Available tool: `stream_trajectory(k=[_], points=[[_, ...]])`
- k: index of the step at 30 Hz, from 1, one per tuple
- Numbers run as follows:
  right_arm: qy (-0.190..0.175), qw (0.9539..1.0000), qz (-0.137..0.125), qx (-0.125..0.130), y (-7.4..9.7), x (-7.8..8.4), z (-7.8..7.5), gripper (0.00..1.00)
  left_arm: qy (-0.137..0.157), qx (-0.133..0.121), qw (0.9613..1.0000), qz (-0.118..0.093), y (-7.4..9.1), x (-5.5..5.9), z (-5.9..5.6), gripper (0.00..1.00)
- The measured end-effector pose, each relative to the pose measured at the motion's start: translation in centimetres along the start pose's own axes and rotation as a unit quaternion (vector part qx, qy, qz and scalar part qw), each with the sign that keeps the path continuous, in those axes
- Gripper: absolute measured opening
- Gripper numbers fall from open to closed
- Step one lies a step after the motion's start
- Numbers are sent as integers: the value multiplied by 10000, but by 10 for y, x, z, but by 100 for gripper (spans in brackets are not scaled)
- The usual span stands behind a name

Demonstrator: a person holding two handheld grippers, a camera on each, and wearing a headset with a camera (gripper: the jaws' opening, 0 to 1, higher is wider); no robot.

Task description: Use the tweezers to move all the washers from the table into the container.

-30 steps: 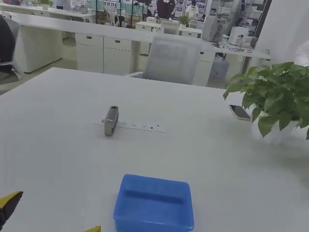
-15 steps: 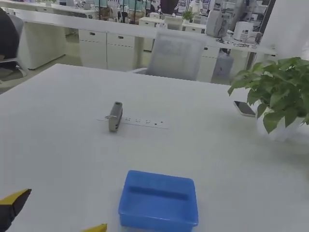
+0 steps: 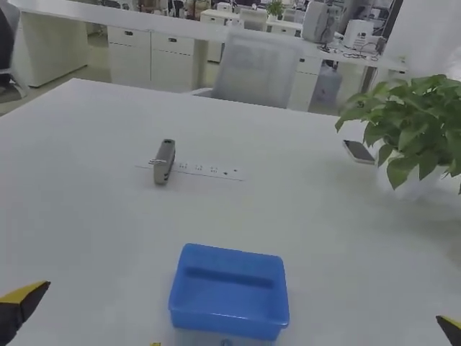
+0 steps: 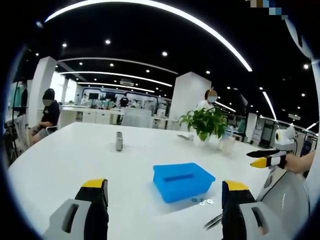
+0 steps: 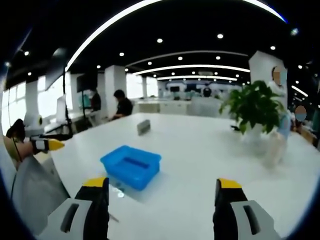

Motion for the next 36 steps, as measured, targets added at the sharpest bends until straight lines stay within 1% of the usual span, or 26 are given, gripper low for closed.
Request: stream_trajectory(k=[3,6,9,10,11,13,14,15,16,17,18,20,21,22,23,25,27,28,29,30,31,32,33,34,35,36], points=[[176,9990,286,-307,-4,5,11,84,57,179,9992,349,-2,9,-5,94],[411,9940,662,-770,-8,13,27,81,-146,223,9960,849,-4,23,-7,91],[568,9835,1141,-1283,-11,27,44,79,-285,345,9909,1271,-5,34,-11,88],[548,9808,1216,-1425,-12,30,49,78,-295,382,9903,1305,-6,35,-12,88],[589,9773,1408,-1469,-13,35,50,77,-266,419,9890,1391,-6,37,-14,88],[766,9724,1508,-1606,-15,38,52,69,-196,523,9871,1501,-7,40,-17,86],[774,9687,1645,-1692,-16,41,54,66,-141,595,9845,1641,-6,43,-19,85],[779,9684,1612,-1734,-19,41,55,64,-95,672,9813,1801,-5,47,-21,84],[684,9645,1728,-1877,-21,44,60,65,-62,749,9762,2032,-5,53,-23,82],[657,9630,1748,-1944,-26,46,63,65,-88,808,9741,2111,-5,55,-24,81],[653,9617,1767,-1992,-27,47,65,65,-147,887,9689,2305,-4,60,-26,78],[742,9528,1930,-2222,-31,53,72,60,-368,1013,9611,2542,-5,66,-26,73],[861,9464,2033,-2358,-33,57,76,58,-561,1034,9546,2738,-5,69,-27,71],[931,9421,2096,-2445,-34,60,80,55,-638,1094,9505,2837,-6,71,-28,71],[1009,9372,2126,-2574,-36,63,85,53,-630,1220,9408,3098,-6,78,-29,70],[1081,9308,2178,-2730,-39,68,92,50,-635,1281,9372,3182,-9,81,-30,63],[1290,9174,2378,-2919,-40,77,98,45,-731,1421,9299,3313,-12,86,-33,57],[1459,9124,2396,-2981,-41,79,100,43,-774,1480,9272,3354,-13,87,-35,56],[1583,9082,2416,-3030,-42,81,101,40,-820,1570,9223,3435,-12,89,-37,53],[1738,9005,2467,-3131,-42,84,103,36,-852,1596,9191,3501,-13,91,-37,50],[1782,8968,2493,-3192,-42,85,104,33,-899,1630,9166,3539,-14,92,-38,48],[1836,8942,2496,-3229,-42,87,105,28,-967,1700,9112,3626,-15,95,-39,45],[1920,8900,2510,-3287,-42,88,107,25,-1015,1737,9084,3665,-16,97,-40,43],[1969,8881,2523,-3299,-43,89,107,23,-1108,1784,9047,3707,-18,98,-41,42],[2045,8830,2580,-3345,-43,91,108,20,-1131,1835,9017,3749,-18,99,-43,39],[2081,8814,2593,-3355,-43,92,108,19,-1160,1906,8975,3804,-19,100,-45,36]])
Point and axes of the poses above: the centre of the closed fingertips' face, and the gripper's own axes: y roughly backward along the fingers, z roughly to its left, x roughly out of its underside, the point moved 3 cm from there along y, roughly backward along the fingers, and after that the axes turned 5 degrees about y, right-handed, at the moved point
